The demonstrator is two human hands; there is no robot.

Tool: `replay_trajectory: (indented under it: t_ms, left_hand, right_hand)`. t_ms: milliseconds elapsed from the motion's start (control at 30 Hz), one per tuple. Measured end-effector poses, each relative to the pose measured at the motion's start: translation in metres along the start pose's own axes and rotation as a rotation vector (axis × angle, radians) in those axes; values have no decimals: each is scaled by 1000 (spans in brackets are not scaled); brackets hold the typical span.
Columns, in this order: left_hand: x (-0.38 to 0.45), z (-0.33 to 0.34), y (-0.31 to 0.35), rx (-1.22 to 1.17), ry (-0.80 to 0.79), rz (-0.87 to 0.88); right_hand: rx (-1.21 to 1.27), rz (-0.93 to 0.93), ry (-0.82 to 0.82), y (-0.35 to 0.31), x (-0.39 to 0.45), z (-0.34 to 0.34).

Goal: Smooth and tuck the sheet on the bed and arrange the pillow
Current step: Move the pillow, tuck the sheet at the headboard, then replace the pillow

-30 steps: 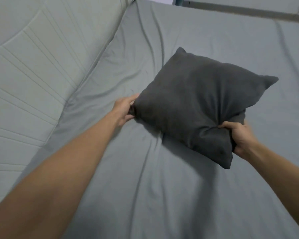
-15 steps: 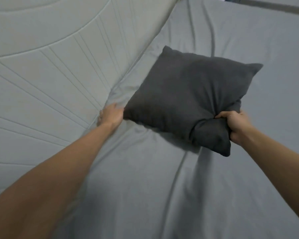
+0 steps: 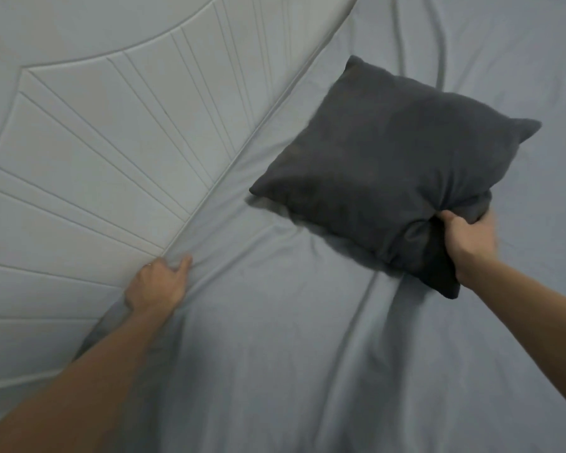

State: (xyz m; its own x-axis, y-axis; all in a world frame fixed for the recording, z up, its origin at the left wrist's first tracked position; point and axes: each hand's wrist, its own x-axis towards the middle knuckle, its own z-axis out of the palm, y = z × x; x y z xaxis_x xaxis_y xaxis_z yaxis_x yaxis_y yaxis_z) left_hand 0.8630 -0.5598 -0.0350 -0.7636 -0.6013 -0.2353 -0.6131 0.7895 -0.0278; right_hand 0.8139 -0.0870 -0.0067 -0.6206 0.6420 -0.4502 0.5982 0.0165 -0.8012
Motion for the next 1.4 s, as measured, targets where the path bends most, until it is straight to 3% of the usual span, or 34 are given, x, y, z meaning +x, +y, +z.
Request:
replay_trajectory:
  t_ms: [167, 267, 367, 433, 533, 600, 667, 700, 767, 867, 967, 1200, 1400]
  left_hand:
    - [7, -8, 3, -114, -207, 54]
    - [6, -10, 6, -178, -279, 27]
    - [7, -11, 1, -264, -357, 26]
    - [7, -17, -5, -296, -381, 55]
    - [0, -21, -19, -249, -341, 109]
    - [-12, -22, -34, -189, -308, 88]
    - [-29, -24, -60, -145, -284, 4]
    - [-38, -23, -72, -133, -272, -41]
    - [-56, -23, -104, -119, -235, -118]
    - [-76, -15, -145, -35, -137, -79]
    - [-88, -2, -170, 101, -39, 10]
    - [-79, 9, -186, -27, -106, 102]
    - [-72, 8, -185, -43, -127, 118]
  right_hand:
    - [180, 0, -127, 0, -16, -5]
    - [280, -178, -181, -2, -18, -12]
    - [451, -206, -344, -17, -17, -19]
    - [342, -137, -360, -24, -17, -19]
    - [-162, 46, -124, -21, -25, -17]
    - [-550, -146, 58, -13, -52, -11]
    - [-660, -606, 49, -1, -93, 12]
    - [-660, -767, -62, 6, -118, 28]
    - [-741, -988, -436, 22, -179, 72]
    - [-881, -1144, -933, 46, -270, 142]
    - [-978, -1261, -1175, 68, -338, 204]
    - [-1173, -1467, -1172, 94, -377, 290]
    - [-1235, -1600, -1010, 112, -377, 312]
